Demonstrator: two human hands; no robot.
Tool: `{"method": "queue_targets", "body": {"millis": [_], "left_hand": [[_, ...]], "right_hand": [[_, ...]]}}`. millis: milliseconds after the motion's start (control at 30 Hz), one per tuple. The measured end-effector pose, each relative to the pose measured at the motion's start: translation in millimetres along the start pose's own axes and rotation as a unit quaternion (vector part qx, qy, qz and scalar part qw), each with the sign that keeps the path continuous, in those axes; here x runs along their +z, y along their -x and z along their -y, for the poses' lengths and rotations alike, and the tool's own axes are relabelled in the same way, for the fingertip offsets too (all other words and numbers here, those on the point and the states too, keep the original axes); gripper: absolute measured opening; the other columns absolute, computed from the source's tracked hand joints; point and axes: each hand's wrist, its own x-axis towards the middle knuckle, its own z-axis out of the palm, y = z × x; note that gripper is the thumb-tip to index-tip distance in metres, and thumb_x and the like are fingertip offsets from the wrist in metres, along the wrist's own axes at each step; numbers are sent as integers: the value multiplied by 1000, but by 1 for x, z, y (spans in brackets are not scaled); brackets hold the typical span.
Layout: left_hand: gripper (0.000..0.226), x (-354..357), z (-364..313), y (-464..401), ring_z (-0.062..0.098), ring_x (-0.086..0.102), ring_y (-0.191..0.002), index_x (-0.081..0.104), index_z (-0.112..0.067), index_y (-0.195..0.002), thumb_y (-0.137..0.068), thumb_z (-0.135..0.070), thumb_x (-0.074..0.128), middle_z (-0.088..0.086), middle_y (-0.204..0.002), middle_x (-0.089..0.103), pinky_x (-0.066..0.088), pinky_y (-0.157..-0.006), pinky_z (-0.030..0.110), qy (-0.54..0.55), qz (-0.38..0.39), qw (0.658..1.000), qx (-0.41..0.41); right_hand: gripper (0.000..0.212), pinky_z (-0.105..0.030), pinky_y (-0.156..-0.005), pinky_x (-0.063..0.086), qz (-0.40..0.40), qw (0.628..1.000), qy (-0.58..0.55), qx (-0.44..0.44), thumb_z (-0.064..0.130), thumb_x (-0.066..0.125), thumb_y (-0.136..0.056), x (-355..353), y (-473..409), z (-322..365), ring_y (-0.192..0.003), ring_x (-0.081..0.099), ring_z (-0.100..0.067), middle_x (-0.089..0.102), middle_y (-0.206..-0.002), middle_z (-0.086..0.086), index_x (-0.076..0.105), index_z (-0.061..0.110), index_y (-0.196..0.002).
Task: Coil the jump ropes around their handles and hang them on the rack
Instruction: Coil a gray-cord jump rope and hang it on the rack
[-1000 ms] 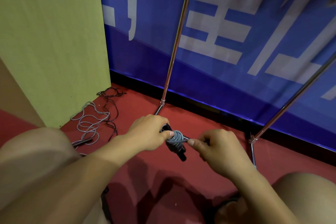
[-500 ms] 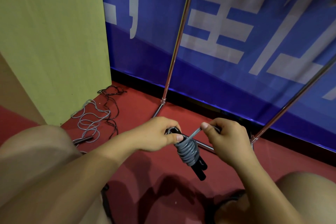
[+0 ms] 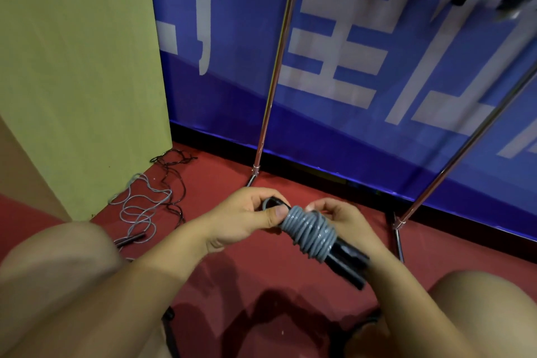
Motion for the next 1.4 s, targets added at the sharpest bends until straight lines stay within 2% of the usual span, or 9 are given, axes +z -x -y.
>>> {"method": "queue_targets", "body": {"millis": [167, 333, 533, 733, 833, 933, 1067, 1267, 1400], "left_hand": [[12, 10, 4, -3, 7, 53, -64, 66, -6, -93, -97, -13, 57, 6, -78, 59, 46, -58, 15, 108, -171, 978, -50], [17, 23, 10, -7, 11, 49, -62, 69, -15, -86, -99, -14, 57, 4, -73, 58, 41, -58, 21, 61, -284, 957, -19], [15, 20, 19, -14, 10, 51, -65, 70, -17, -85, -97, -18, 62, -11, -64, 60, 44, -66, 31, 8, -367, 930, 3], [12, 23, 22, -18, 5, 54, -62, 69, -18, -84, -94, -12, 65, -8, -67, 63, 47, -62, 22, -78, -361, 928, 52], [18, 20, 21, -18, -1, 55, -59, 68, -26, -82, -94, -13, 66, -8, -67, 66, 45, -59, 16, -148, -342, 926, 64], [16, 17, 22, -17, 2, 60, -61, 68, -29, -82, -94, -18, 67, -6, -73, 69, 50, -60, 22, -190, -321, 926, 49], [14, 9, 23, -19, 20, 66, -72, 70, -29, -85, -86, -42, 64, -5, -78, 71, 54, -69, 42, -257, -287, 922, 34], [33, 1, 26, -15, 10, 62, -75, 67, -32, -89, -81, -59, 52, -9, -81, 66, 52, -70, 41, -363, -264, 894, 12], [24, 2, 25, -16, 9, 62, -76, 66, -32, -90, -84, -54, 55, -10, -80, 66, 52, -71, 41, -379, -233, 895, -13]], "right_hand": [[22, -29, -48, 47, -25, 997, 69, -5, 5, 54, -98, 24, 9, -11, -44, 50, -12, 60, -62, -5, 61, 10, -78], [34, -19, -46, 41, -26, 982, 177, -52, 22, 51, -101, 36, 10, -8, -41, 51, -9, 55, -46, 3, 58, 8, -72], [19, -27, -49, 41, 19, 974, 193, -120, 26, 54, -100, 42, 11, -6, -49, 49, -8, 56, -59, 5, 60, 25, -83], [21, -39, -64, 52, 57, 963, 233, -125, 14, 51, -88, 43, 16, -4, -64, 65, -27, 69, -79, -10, 61, 24, -103], [16, -32, -62, 51, 55, 960, 238, -133, 11, 50, -86, 38, 18, -3, -63, 65, -23, 69, -74, -6, 61, 20, -94], [16, -28, -64, 51, 38, 949, 272, -157, 7, 51, -89, 37, 20, -4, -61, 65, -13, 69, -70, -2, 63, 17, -88], [11, -32, -67, 54, 15, 937, 288, -195, 18, 55, -93, 36, 23, -8, -63, 66, -7, 71, -75, 3, 63, 19, -85], [39, -37, -65, 50, -75, 886, 399, -224, 57, 43, -87, 27, 23, -8, -65, 63, -16, 68, -68, 3, 60, 24, -77], [27, -35, -68, 51, -108, 880, 408, -219, 52, 52, -87, 19, 22, -1, -70, 66, -15, 69, -71, 9, 69, 31, -89]]}}
